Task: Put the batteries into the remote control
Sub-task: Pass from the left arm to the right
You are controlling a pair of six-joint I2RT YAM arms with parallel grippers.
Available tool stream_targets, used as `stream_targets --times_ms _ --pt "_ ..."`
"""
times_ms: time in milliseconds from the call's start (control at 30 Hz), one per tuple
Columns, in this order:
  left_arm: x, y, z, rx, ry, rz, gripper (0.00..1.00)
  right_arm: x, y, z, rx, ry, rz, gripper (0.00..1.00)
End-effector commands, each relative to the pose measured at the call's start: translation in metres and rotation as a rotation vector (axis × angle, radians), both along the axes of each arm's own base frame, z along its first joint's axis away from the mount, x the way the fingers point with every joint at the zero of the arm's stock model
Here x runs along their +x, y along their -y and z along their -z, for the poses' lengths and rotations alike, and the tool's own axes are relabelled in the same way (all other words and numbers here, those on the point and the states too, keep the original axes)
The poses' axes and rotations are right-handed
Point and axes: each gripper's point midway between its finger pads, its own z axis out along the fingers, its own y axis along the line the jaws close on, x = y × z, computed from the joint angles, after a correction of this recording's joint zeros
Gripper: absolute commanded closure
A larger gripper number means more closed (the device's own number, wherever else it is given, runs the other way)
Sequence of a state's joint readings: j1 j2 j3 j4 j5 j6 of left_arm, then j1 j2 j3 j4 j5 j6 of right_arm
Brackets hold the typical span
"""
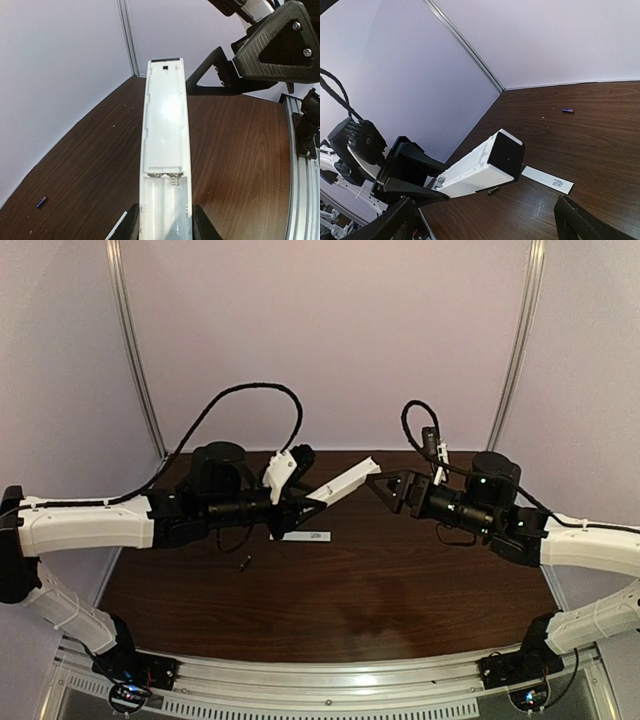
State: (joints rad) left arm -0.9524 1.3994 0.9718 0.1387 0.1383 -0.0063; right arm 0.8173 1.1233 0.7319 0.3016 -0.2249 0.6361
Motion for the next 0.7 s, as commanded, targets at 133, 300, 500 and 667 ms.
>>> stream_targets --times_ms 133,300,500,667 --pt "-0.005 0.01 -0.027 -0.083 0.066 -0.01 1.0 0.013 -0.01 -0.012 0.204 -0.105 -0.007 0.16" --pt "-0.009 0.016 -0.029 -0.061 0.114 0.003 1.0 0.018 -0.009 -0.015 0.275 -0.138 -0.005 0.29" --pt "-0.004 0.019 -0.028 -0.04 0.129 -0.029 1.0 0.023 -0.008 -0.012 0.333 -0.209 -0.002 0.51" --pt "-0.004 0.022 -0.024 -0.018 0.138 -0.022 1.0 0.026 -0.006 -0.003 0.333 -0.245 0.019 0.66"
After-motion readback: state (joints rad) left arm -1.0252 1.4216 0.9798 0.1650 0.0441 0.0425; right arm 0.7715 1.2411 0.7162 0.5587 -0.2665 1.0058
